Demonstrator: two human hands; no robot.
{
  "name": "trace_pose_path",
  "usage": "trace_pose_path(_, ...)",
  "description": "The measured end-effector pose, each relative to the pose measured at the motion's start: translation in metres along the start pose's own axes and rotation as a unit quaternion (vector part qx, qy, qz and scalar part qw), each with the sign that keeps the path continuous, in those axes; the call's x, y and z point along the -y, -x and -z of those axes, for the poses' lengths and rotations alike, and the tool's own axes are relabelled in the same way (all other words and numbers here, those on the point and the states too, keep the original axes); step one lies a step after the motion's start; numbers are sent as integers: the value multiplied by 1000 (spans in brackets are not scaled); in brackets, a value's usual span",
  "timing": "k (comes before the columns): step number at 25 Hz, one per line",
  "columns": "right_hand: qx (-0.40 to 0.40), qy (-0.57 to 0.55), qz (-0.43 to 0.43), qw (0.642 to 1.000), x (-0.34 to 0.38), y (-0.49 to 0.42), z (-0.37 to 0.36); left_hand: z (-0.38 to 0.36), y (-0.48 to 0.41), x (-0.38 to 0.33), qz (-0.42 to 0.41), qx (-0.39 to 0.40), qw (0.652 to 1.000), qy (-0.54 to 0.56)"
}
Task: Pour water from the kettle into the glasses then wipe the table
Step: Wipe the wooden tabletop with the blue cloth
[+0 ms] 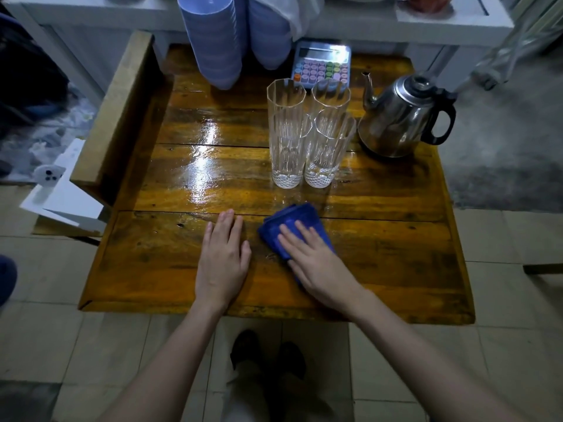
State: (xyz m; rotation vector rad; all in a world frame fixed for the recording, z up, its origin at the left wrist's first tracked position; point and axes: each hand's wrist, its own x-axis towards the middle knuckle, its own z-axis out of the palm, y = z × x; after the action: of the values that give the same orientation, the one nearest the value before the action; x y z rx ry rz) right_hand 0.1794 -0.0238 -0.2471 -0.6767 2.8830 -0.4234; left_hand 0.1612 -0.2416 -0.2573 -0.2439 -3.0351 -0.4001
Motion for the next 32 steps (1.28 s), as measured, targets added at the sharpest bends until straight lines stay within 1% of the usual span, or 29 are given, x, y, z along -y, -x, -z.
trace_pose_path(2, -1, 12, 21, 1000, 12, 18, -11, 1, 0, -1, -2, 1, 1000, 5)
trace_pose_path(4, -18, 15, 20, 1000, -6, 41, -10, 1, 0, -2, 1, 1, 1000, 6)
trace_pose_path(5, -31, 10, -3, 999, -21, 53, -6, 1, 0, -2, 2, 1, 1000, 1)
trace_pose_path(6, -41, -1, -44, 998, -38, 65, -2, 0, 0, -2, -1, 4, 1000, -10)
trace_pose_path(9, -76, -42, -185, 979, -70, 81, 11, -1, -2, -3, -16, 25, 998, -57)
trace_pose_path(11, -102, -75, -229, 965, -68, 65, 13, -1, -4, -8, -5, 44, 996, -73)
trace_pose_path(13, -112, -109, -218, 963, -54, 41, 13, 0, -5, -19, 35, 48, 997, -49)
trace_pose_path(15, -88, -113, -170, 975, -37, 22, 11, 0, -9, -34, 76, 45, 996, -7)
trace_pose_path(16, -75, -98, -144, 982, -29, 16, 9, 0, -11, -41, 83, 40, 996, 10)
trace_pose_path(18, -65, -54, -108, 991, -19, 16, 2, -3, -12, -57, 59, 36, 997, 25)
trace_pose_path(21, -48, 7, -74, 996, -23, 42, -5, -10, -5, -75, 0, 35, 999, 12)
trace_pose_path(23, -49, 23, -87, 995, -38, 68, -4, -12, -3, -79, -4, 32, 999, 10)
trace_pose_path(26, -53, 14, -154, 986, -66, 103, 6, -7, -5, -79, -5, 41, 999, 11)
trace_pose_path(29, -24, 33, -206, 978, -87, 120, 20, 5, -10, -80, -23, 84, 996, 1)
trace_pose_path(32, 9, 12, -235, 972, -99, 117, 37, 25, -17, -77, -42, 141, 989, 2)
